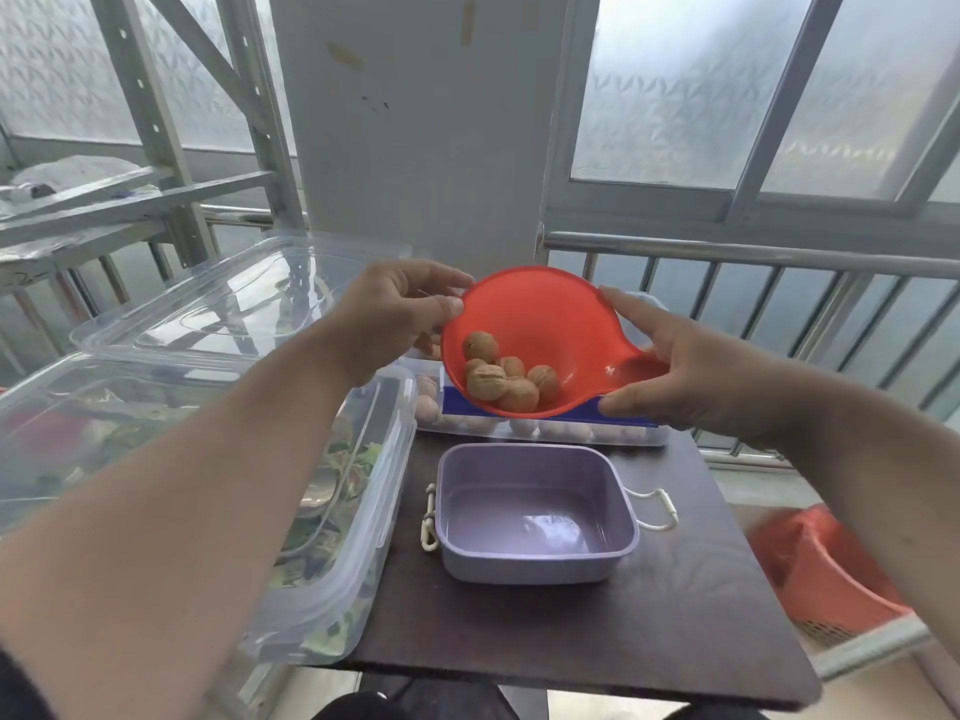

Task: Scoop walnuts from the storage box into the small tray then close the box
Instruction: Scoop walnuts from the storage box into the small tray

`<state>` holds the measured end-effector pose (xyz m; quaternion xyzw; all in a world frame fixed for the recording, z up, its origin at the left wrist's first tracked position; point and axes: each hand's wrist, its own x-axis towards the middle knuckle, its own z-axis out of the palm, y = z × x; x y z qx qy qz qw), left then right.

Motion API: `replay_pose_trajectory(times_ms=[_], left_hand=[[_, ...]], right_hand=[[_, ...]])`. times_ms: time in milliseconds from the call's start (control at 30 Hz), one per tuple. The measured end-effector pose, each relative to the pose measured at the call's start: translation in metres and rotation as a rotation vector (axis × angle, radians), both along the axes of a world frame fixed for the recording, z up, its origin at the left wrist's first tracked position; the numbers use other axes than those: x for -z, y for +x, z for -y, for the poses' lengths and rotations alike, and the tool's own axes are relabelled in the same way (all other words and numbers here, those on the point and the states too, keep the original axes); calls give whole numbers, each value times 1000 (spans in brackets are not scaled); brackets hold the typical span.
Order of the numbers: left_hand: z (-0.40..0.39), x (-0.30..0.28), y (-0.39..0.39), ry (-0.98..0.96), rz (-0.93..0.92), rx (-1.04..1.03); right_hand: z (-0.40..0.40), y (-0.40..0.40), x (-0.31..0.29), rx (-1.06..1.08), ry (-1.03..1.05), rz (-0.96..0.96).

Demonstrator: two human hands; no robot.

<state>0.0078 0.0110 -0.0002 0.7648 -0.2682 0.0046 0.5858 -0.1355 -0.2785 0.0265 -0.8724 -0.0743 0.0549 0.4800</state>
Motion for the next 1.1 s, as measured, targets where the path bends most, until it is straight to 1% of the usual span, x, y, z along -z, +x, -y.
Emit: replay_pose_trajectory(times_ms=[200, 367, 533, 733, 800, 900, 1000, 1100], left_hand=[[1, 4, 2, 88, -6, 94], [0, 5, 2, 158, -43, 178], [-1, 7, 3, 201, -65, 206], [-1, 7, 3, 262, -80, 291], [-1, 7, 2, 274, -83, 308], [-1, 7, 2, 273, -86, 297], [-1, 6, 1, 282, -69, 272], [-1, 5, 1, 305, -59, 248]], right_hand=[[8, -11, 17, 31, -71, -3], [7, -20, 24, -38, -96, 29], [2, -27, 33, -75, -116, 61], [-8, -50, 48, -41, -291, 124], [-10, -54, 52, -31, -314, 153], [-12, -59, 57, -3, -378, 175], [-14, -65, 61, -33, -444, 182], [-17, -70, 62, -47, -533, 228]])
